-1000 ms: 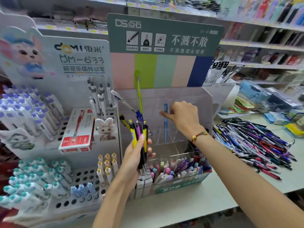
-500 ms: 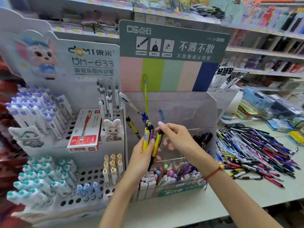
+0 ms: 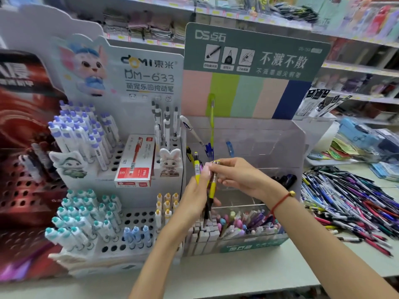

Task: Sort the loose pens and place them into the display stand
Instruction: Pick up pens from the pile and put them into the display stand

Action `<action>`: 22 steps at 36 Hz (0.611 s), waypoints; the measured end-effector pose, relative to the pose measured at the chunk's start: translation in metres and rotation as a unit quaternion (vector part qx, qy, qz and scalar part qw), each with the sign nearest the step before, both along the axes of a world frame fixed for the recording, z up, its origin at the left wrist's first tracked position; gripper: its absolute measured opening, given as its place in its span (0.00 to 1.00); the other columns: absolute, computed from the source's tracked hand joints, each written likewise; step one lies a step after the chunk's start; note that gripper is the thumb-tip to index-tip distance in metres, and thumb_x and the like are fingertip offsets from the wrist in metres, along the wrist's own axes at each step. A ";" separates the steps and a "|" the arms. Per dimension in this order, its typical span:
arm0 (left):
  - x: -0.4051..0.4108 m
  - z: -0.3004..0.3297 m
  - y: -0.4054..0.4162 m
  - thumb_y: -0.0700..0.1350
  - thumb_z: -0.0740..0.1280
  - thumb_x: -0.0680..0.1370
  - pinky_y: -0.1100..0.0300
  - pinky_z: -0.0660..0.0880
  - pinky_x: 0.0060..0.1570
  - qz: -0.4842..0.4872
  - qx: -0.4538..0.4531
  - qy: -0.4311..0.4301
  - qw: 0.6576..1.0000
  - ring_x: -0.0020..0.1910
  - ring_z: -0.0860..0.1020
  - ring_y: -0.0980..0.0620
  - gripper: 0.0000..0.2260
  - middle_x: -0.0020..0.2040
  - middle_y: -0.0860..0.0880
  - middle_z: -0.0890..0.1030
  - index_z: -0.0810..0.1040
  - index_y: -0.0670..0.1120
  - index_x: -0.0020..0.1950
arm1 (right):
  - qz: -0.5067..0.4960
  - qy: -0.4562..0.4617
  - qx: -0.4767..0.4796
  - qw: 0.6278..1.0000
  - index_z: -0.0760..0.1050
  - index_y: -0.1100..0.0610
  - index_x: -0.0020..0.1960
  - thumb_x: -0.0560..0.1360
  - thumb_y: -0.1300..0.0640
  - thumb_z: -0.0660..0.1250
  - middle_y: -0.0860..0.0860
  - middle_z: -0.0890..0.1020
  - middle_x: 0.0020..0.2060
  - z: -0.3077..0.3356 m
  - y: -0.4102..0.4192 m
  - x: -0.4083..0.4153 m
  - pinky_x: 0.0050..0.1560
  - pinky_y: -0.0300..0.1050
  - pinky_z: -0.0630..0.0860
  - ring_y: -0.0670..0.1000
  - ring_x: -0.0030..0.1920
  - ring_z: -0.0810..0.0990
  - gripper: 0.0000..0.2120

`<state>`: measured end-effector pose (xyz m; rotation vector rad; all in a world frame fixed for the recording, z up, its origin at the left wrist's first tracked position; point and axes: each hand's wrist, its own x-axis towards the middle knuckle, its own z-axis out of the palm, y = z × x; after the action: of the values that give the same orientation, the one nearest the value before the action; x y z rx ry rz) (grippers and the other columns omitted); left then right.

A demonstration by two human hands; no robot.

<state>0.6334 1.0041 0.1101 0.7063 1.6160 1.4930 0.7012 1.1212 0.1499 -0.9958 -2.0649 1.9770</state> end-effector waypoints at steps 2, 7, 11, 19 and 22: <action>-0.005 0.000 -0.002 0.60 0.44 0.82 0.59 0.77 0.39 0.015 -0.027 -0.053 0.998 0.28 0.79 0.55 0.26 0.32 0.47 0.81 0.75 0.47 0.58 | -0.010 0.010 -0.021 1.000 0.81 0.58 0.50 0.75 0.55 0.70 0.46 0.81 0.33 -0.003 -0.001 0.000 0.34 0.30 0.74 0.41 0.30 0.75 0.08; -0.009 -0.006 0.001 0.53 0.47 0.84 0.50 0.78 0.49 0.020 -0.082 0.045 0.995 0.28 0.80 0.55 0.19 0.49 0.47 0.80 0.63 0.43 0.68 | -0.011 0.002 -0.057 0.998 0.79 0.57 0.50 0.75 0.55 0.70 0.49 0.82 0.34 -0.005 -0.003 -0.001 0.35 0.32 0.77 0.43 0.30 0.77 0.07; -0.007 -0.002 0.001 0.52 0.47 0.84 0.57 0.72 0.35 0.001 -0.095 0.132 0.987 0.30 0.76 0.54 0.16 0.44 0.50 0.78 0.66 0.45 0.62 | -0.009 0.005 -0.077 0.997 0.80 0.57 0.52 0.74 0.46 0.68 0.50 0.81 0.38 -0.005 -0.007 -0.001 0.34 0.32 0.76 0.45 0.33 0.75 0.15; -0.008 0.006 0.010 0.49 0.51 0.84 0.62 0.75 0.29 -0.035 -0.044 -0.007 0.998 0.28 0.78 0.54 0.12 0.38 0.48 0.79 0.70 0.44 0.55 | -0.058 -0.005 0.002 0.998 0.77 0.60 0.57 0.72 0.50 0.73 0.47 0.77 0.30 -0.005 0.001 0.000 0.30 0.32 0.72 0.42 0.27 0.72 0.19; -0.014 0.010 0.002 0.47 0.52 0.84 0.67 0.77 0.29 -0.004 -0.011 -0.050 0.999 0.31 0.80 0.60 0.12 0.39 0.50 0.80 0.74 0.46 0.51 | -0.043 0.018 -0.016 0.999 0.81 0.59 0.53 0.72 0.53 0.72 0.49 0.79 0.32 -0.003 0.003 0.008 0.32 0.31 0.74 0.42 0.28 0.75 0.13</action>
<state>0.6190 1.0060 0.1201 0.6156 1.5506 1.4804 0.7096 1.1244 0.1470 -1.0285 -1.9449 1.9760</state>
